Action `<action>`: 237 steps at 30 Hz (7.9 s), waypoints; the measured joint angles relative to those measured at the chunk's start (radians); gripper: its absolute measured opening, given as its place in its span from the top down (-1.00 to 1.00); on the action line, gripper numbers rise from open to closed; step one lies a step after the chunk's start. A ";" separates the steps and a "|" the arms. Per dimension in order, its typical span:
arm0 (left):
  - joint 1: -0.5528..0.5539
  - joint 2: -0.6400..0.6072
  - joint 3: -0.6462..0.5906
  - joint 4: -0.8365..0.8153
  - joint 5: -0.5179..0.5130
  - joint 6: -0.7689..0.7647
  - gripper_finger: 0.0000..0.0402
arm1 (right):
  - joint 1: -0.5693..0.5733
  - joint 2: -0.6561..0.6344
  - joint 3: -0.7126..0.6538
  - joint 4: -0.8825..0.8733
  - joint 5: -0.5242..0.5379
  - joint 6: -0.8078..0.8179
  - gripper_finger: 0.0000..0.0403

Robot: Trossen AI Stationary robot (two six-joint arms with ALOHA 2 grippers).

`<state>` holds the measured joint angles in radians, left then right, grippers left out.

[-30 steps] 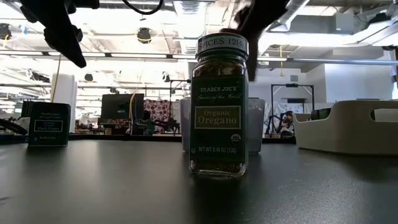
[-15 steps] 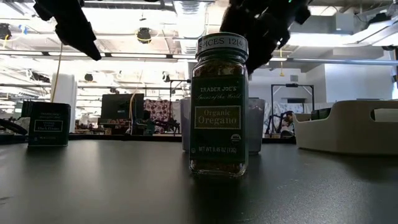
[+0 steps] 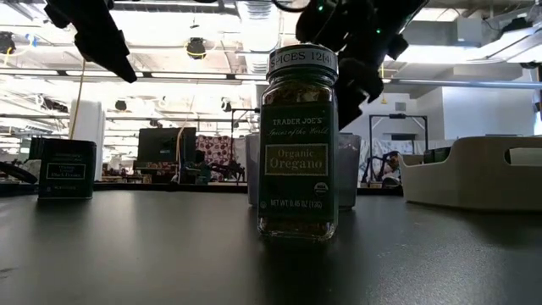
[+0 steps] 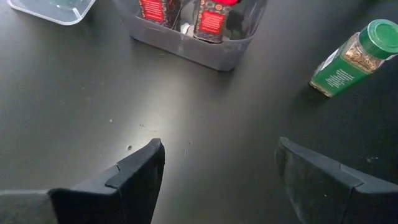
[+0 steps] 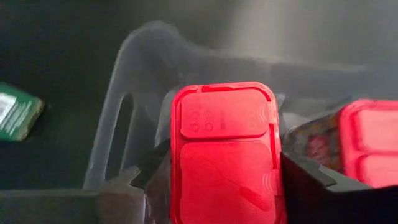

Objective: Sort spices by type
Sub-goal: Put the red seasoning can into the black transparent bin, then put the black seasoning can into the gray bin

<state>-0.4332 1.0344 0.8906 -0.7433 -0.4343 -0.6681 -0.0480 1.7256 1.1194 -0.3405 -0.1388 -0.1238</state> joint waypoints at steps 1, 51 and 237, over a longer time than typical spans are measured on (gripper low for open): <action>0.000 0.000 0.000 0.000 0.000 0.000 -0.45 | -0.004 0.000 0.000 0.005 0.002 0.000 -0.17; 0.000 0.000 0.000 -0.001 0.001 -0.001 -0.45 | -0.070 -0.002 0.001 0.002 0.008 -0.004 -0.22; 0.281 0.787 1.147 -0.435 0.250 0.318 0.35 | 0.322 -0.497 -0.220 0.398 0.580 0.272 -0.44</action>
<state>-0.1522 1.8214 2.0380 -1.1785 -0.1842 -0.3503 0.2740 1.2285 0.8997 0.0577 0.4414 0.1486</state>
